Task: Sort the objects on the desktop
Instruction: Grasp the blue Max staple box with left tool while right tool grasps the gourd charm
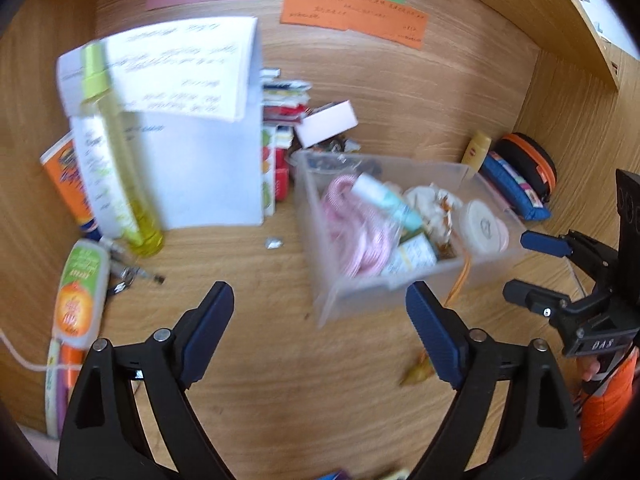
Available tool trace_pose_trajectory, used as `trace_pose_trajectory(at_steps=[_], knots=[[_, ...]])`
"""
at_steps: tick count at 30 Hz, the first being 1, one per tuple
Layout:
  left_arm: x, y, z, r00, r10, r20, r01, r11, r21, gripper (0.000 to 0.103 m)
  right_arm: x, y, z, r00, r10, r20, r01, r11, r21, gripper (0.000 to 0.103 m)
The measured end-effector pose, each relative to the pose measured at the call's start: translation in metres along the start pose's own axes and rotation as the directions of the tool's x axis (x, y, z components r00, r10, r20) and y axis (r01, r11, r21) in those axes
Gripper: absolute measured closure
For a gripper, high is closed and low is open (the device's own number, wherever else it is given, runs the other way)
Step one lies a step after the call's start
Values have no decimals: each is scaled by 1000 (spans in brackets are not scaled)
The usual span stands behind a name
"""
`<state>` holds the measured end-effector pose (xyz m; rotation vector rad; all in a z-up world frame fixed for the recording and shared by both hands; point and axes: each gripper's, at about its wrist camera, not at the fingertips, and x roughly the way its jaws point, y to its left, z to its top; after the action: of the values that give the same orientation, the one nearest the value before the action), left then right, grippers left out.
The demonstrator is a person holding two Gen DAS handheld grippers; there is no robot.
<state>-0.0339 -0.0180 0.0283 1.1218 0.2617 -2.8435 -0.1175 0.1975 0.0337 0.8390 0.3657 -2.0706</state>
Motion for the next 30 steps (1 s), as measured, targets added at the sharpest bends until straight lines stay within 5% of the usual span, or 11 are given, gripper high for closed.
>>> trace_pose_trajectory(at_steps=[10,21,30], knots=[[-16,25,-53,997,32,-67,-32,999,-7,14,10,30,-24,998,29,-52,-30,1000,-3,17],[-27,25,-103,988,-45,-150,27,992,-121,14,38,65,-38,994,22,-108,-30,997,-69,17],[-24,5,-124,983,81,-164,-93,994,-65,14,50,78,-42,991,52,-126,-61,995,-73,19]])
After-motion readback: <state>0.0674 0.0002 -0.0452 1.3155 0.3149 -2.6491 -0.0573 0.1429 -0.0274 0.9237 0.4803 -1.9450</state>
